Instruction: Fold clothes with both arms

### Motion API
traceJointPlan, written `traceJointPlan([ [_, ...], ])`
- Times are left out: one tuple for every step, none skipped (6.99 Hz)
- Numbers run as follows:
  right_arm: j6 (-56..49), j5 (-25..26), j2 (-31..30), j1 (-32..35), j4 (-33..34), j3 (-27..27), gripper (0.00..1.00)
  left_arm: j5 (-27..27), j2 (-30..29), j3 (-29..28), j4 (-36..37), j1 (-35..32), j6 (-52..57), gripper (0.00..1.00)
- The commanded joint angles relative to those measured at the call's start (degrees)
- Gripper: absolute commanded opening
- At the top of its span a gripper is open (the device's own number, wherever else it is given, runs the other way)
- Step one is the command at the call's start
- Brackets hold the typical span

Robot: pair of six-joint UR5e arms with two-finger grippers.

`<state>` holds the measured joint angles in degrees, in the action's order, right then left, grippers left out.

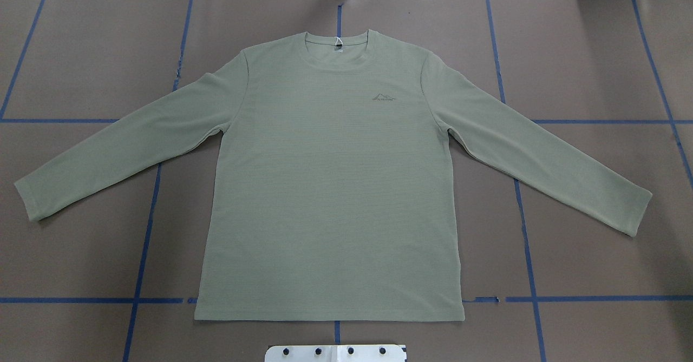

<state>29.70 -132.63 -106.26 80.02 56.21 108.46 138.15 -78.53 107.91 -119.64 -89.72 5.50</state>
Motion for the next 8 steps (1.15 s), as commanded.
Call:
traceJointPlan([
  [18.49,10.31,-3.42,-11.41,-18.54,-4.12,0.92,0.54,0.31,-0.07,-0.15,-0.02,0.04,1.00],
  [22.21,15.94,-3.78,-16.86,-21.64,-6.31,0.85,0.54,0.31,-0.07,-0.15,-0.02,0.04,1.00],
  [25.21,19.91,-3.69,-21.27,-24.63,-9.12,0.80,0.54,0.31,-0.07,-0.15,-0.02,0.04,1.00],
  [27.32,23.78,-3.43,-24.96,-29.88,-13.15,0.78,0.54,0.31,-0.07,-0.15,-0.02,0.04,1.00],
  [28.82,24.52,-3.00,-26.92,-33.33,-15.71,0.77,0.54,0.31,-0.16,-0.15,-0.02,0.04,1.00],
  [28.93,25.13,-2.99,-28.59,-33.54,-16.78,0.74,0.54,0.31,-0.16,-0.15,-0.02,0.04,1.00],
  [28.84,25.31,-2.99,-29.39,-34.58,-17.92,0.71,0.54,0.31,-0.16,-0.15,-0.02,0.13,1.00],
  [28.93,25.84,-2.99,-30.18,-34.68,-18.28,0.70,0.54,0.40,-0.24,-0.15,-0.02,0.13,1.00],
])
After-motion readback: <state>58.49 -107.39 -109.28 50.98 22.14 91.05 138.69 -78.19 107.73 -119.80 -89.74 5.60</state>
